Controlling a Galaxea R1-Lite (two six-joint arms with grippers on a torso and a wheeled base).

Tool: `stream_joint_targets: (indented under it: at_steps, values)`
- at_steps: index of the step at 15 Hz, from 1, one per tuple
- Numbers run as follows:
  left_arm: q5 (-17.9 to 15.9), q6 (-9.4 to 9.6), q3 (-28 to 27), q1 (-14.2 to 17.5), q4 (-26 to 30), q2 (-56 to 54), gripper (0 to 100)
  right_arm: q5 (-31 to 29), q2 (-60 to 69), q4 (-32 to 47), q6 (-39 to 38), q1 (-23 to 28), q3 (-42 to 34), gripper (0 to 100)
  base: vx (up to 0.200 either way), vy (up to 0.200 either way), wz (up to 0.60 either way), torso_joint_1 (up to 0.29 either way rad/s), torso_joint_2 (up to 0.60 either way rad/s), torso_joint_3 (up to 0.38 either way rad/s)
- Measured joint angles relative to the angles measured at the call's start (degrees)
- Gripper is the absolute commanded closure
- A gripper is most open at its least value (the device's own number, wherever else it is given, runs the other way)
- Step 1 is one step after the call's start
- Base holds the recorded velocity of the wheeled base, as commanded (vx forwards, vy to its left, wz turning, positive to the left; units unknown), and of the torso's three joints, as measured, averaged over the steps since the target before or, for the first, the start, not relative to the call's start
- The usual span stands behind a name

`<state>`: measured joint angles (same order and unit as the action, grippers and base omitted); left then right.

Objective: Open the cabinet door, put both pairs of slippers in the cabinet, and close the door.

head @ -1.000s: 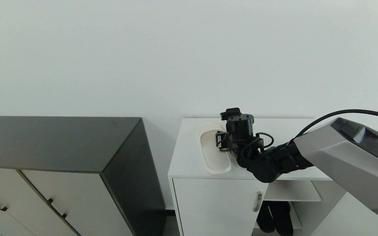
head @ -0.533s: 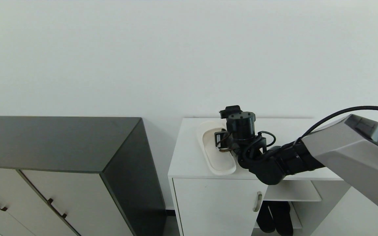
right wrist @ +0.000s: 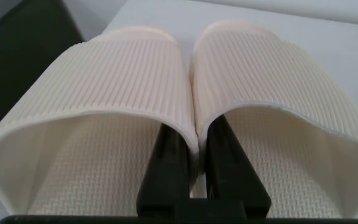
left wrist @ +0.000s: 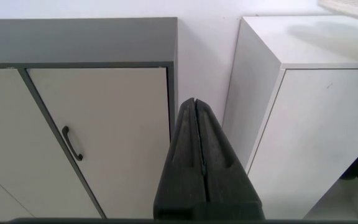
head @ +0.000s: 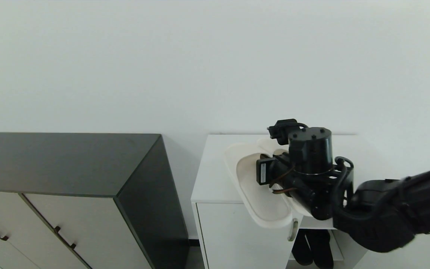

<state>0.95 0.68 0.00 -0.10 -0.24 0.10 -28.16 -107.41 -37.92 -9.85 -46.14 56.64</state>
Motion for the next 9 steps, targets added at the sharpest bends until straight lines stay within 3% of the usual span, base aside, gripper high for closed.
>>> stream_joint_targets:
  at_steps: [2,7,9]
  values:
    - [-0.02,-0.04,0.00,0.00,0.00,0.00,100,0.11,3.80,0.71,-0.07,-2.51,-3.94,100,0.000,0.000,0.00,0.000,0.00,0.000]
    - [0.00,-0.06,0.00,0.00,0.00,0.00,100,0.02,6.01,0.68,0.00,-3.55,-5.34,100,0.000,0.000,0.00,0.000,0.00,0.000]
    - [0.00,-0.13,0.00,0.00,0.02,0.00,100,0.05,6.01,0.71,0.00,-3.58,-5.34,100,-0.200,0.000,0.00,0.007,0.00,0.002]
